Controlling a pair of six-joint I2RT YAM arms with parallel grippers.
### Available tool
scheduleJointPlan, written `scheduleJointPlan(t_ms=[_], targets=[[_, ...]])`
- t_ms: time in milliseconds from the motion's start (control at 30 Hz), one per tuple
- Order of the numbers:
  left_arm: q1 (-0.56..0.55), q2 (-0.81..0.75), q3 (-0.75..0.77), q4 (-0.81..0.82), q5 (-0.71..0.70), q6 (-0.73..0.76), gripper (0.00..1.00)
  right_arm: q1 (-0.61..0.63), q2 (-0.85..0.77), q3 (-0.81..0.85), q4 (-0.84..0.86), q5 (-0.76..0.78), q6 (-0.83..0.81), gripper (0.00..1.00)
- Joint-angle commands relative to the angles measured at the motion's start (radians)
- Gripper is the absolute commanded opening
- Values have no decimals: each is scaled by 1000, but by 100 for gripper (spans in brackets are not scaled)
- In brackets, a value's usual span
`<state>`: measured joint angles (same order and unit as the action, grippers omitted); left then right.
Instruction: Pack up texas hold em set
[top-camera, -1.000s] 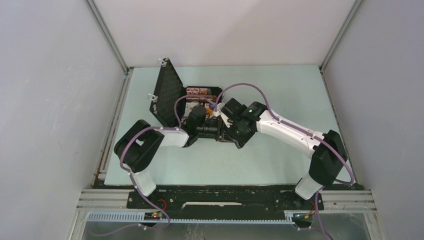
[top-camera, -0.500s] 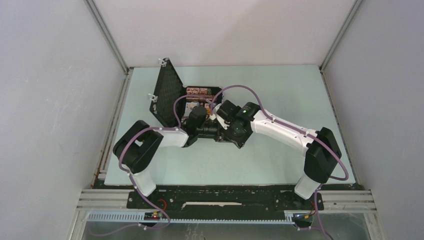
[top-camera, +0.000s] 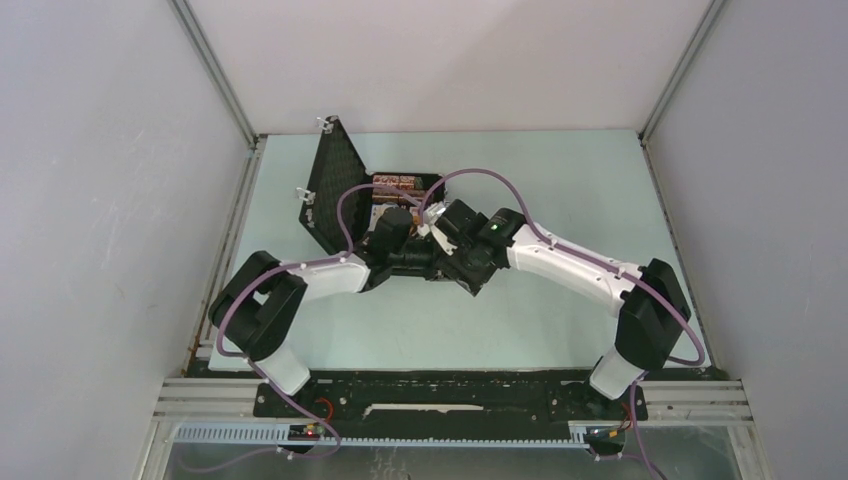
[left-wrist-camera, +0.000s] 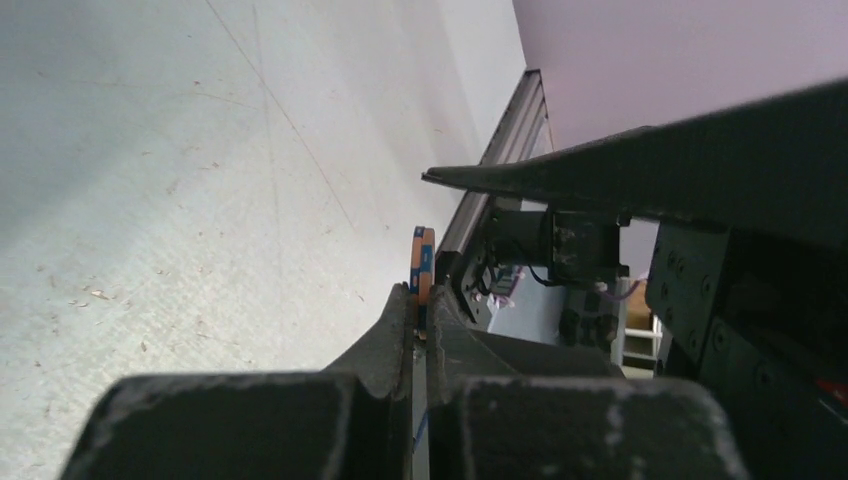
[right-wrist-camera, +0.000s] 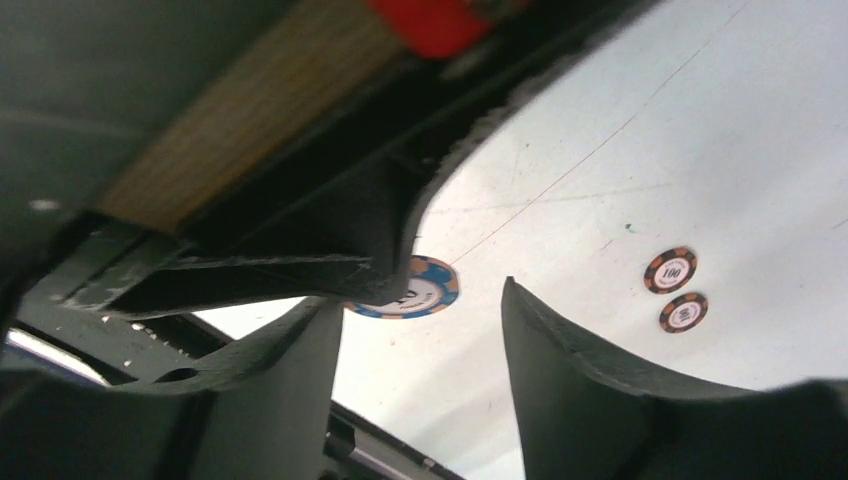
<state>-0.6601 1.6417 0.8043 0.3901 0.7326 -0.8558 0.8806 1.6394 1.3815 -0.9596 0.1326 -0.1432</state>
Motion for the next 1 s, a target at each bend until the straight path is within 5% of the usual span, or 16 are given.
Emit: scheduleJointPlan(t_ms=[0,133,433,600,833,967], targets=[[-32,-51,56,-103,0,63,0,1,-68,-33,162,42,-22,73],[-19,-41,69,-119,-17,66,0,-15,-152,-77,199,7,-13,85],[5,-102,141,-360,-251,197,0,-135,-429,-232,385,-204,125,89],[5,-167,182,-538,-490,265,0,-265,-599,-368,640,-50,299,96],[1,-229,251,-703,-790,323,0,-475,-478,-390,1031,44,561,98],[-22,-156,342,-782,-882,356,0,-487,-381,-397,1169,20,547,99]])
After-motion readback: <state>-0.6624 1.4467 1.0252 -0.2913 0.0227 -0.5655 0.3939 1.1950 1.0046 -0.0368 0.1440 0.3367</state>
